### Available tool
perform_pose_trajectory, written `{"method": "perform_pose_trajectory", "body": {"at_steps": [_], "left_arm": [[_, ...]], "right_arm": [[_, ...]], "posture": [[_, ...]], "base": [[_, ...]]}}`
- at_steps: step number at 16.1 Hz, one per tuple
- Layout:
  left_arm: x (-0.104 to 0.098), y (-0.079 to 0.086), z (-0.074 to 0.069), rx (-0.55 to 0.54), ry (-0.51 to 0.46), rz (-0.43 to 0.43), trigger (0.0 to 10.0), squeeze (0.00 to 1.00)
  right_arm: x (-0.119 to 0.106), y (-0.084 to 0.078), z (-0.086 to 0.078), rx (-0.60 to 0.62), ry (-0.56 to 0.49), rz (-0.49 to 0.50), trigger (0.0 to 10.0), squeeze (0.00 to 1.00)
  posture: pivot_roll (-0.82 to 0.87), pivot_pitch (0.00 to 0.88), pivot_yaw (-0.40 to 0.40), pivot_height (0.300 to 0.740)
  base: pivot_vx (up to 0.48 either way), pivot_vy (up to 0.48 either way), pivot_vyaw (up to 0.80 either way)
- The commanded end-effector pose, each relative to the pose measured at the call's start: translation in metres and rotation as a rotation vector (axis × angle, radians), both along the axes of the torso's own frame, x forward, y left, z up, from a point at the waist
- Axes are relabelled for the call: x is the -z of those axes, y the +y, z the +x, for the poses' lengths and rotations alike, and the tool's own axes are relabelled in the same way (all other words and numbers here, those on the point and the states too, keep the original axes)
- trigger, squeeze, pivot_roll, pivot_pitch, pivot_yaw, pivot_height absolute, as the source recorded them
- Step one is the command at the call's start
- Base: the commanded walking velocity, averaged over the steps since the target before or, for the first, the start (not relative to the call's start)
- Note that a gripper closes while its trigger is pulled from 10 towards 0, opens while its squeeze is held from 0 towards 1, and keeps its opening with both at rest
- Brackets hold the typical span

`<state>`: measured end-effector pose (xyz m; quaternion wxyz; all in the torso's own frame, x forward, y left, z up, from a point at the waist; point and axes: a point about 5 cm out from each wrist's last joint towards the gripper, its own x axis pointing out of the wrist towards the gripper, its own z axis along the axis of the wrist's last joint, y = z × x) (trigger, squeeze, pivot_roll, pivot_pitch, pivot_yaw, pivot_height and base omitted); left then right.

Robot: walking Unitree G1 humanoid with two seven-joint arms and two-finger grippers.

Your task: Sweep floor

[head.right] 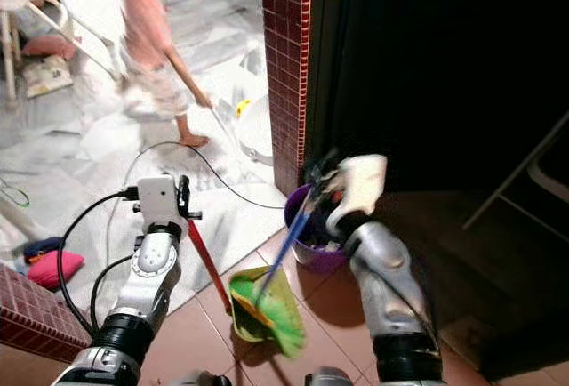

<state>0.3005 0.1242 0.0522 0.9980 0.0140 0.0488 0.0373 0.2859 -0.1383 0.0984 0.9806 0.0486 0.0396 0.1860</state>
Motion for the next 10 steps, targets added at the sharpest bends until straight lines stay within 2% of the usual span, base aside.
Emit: {"method": "perform_pose_trajectory", "body": {"at_steps": [1, 2, 3, 5, 7, 8, 9, 10], "left_arm": [[0.021, 0.000, -0.010, 0.018, 0.115, 0.036, 10.0, 0.00], [0.021, 0.001, -0.009, 0.007, 0.116, 0.031, 10.0, 0.00], [0.021, 0.002, -0.009, -0.003, 0.117, 0.028, 10.0, 0.00], [0.021, 0.002, -0.008, -0.002, 0.117, 0.029, 10.0, 0.00], [0.021, 0.002, -0.008, -0.002, 0.118, 0.028, 10.0, 0.00], [0.021, 0.002, -0.008, 0.000, 0.119, 0.026, 10.0, 0.00], [0.021, 0.001, -0.008, 0.000, 0.120, 0.026, 10.0, 0.00], [0.021, 0.001, -0.008, 0.000, 0.120, 0.026, 10.0, 0.00]], "right_arm": [[0.010, -0.010, -0.001, 0.051, 0.027, -0.102, 10.0, 0.00], [0.008, -0.016, 0.000, 0.082, 0.012, -0.094, 10.0, 0.00], [0.001, -0.022, 0.001, 0.111, -0.057, -0.151, 10.0, 0.00], [-0.012, -0.027, 0.000, 0.130, -0.154, -0.181, 10.0, 0.00], [-0.020, -0.027, -0.001, 0.137, -0.197, -0.146, 10.0, 0.00], [-0.019, -0.021, 0.000, 0.111, -0.138, -0.005, 10.0, 0.00], [-0.018, -0.016, -0.001, 0.063, -0.116, 0.036, 10.0, 0.00], [-0.014, -0.003, -0.006, -0.059, -0.080, 0.058, 10.0, 0.00]], "posture": [[-0.16, 0.000, 0.082, 0.740], [-0.16, 0.000, 0.082, 0.740], [-0.16, 0.000, 0.082, 0.740], [-0.17, 0.000, 0.084, 0.740], [-0.17, 0.000, 0.085, 0.740], [-0.17, 0.000, 0.085, 0.740], [-0.17, 0.000, 0.085, 0.740], [-0.17, 0.000, 0.086, 0.740]], "base": [[0.000, 0.000, 0.00], [0.000, 0.000, 0.00], [0.000, 0.000, 0.00], [0.000, 0.000, 0.00], [0.000, 0.000, 0.00], [0.000, 0.000, 0.00], [0.000, 0.000, 0.00], [0.000, 0.000, 0.00]]}}
